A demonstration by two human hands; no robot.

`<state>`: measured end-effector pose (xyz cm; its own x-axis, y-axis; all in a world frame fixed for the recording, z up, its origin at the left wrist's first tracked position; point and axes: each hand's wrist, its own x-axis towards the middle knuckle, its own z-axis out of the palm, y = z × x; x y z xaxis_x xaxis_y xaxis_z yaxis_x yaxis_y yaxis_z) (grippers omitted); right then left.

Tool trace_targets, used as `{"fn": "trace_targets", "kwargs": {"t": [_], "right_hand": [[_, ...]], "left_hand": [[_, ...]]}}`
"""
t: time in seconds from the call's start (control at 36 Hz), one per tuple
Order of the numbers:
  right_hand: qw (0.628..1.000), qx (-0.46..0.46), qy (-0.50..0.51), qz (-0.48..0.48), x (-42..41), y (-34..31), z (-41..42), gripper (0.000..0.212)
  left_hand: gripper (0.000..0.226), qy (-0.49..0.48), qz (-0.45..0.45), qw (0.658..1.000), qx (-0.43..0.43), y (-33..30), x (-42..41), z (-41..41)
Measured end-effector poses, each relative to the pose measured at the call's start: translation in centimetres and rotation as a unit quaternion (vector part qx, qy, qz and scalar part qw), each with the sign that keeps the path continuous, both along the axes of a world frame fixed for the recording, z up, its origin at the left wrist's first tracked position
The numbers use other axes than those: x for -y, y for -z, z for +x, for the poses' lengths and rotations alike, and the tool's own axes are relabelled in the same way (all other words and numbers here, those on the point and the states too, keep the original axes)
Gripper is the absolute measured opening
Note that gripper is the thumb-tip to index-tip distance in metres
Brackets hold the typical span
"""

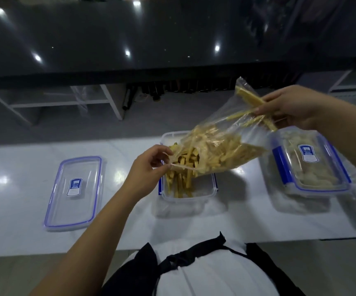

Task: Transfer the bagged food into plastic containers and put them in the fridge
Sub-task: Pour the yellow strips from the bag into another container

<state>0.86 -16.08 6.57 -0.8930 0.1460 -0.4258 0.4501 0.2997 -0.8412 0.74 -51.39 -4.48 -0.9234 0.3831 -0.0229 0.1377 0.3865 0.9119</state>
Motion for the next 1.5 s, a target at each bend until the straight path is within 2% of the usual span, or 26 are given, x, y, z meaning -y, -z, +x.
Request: {"fn": "trace_targets", "kwargs": {"t": [0.06, 0.14, 0.19, 0.28, 0.33, 0.47, 0.58, 0.81, 0.97, 1.06, 1.17, 1.36, 1.5], "right_hand": [[1.000, 0.006, 0.006, 0.014, 0.2, 0.0, 0.0, 0.014], [1.000, -0.005, -0.011, -0.026, -0.3, -0.8, -0.2, 0.023], [0.999, -0.018, -0.007, -0.040, -0.5, -1.0, -0.5, 0.025], [1.000, -0.007, 0.003, 0.004, -0.1, -0.1, -0.9, 0.017], [0.999, 0.004, 0.010, 0.036, 0.2, 0.3, -0.8, 0.020], [0.999, -0.017, -0.015, 0.028, -0.3, -0.3, -1.0, 0.031], [0.999, -0.018, -0.018, 0.037, -0.1, -0.4, -1.1, 0.034], [0.999, -0.025, -0.019, 0.026, 0.1, -0.4, -1.3, 0.029], [0.999, -0.046, -0.018, 0.009, 0.1, -1.0, -1.3, 0.010], [0.999, -0.038, -0.021, 0.028, 0.6, -1.0, -1.2, 0.013], [0.998, -0.047, -0.020, 0.020, 0.8, -1.5, -1.1, 0.012], [0.998, -0.038, -0.025, 0.053, 1.4, -1.8, -1.0, 0.012], [0.997, -0.073, -0.019, 0.030, 1.3, -2.9, -1.0, 0.008]], "left_hand": [[0.027, -0.004, 0.000, 1.000, -0.016, 0.1, -0.2, 0.3], [0.029, -0.009, 0.029, 0.998, -0.047, -0.1, -0.1, 0.6], [0.031, -0.014, 0.017, 0.998, -0.060, -0.2, -0.1, 0.5], [0.033, 0.017, -0.056, 0.996, -0.066, 0.2, -0.3, 0.5], [0.033, 0.043, -0.106, 0.991, -0.068, 0.5, -0.4, 0.5], [0.032, 0.070, -0.200, 0.973, -0.088, 0.5, -0.4, 0.3], [0.023, 0.116, -0.229, 0.962, -0.095, 0.1, -0.6, 0.2], [0.025, 0.114, -0.088, 0.990, 0.006, -0.4, -0.2, 0.3], [0.038, 0.064, 0.032, 0.997, 0.029, -0.4, 1.3, -0.9], [0.033, 0.025, 0.026, 0.999, 0.019, -0.3, 1.7, -1.4], [0.014, 0.001, 0.023, 1.000, -0.005, -0.4, 1.8, -1.5], [0.009, -0.048, 0.037, 0.998, -0.005, -0.1, 1.5, -1.0], [0.017, -0.074, 0.083, 0.994, -0.011, -0.5, 1.6, -0.9]]}}
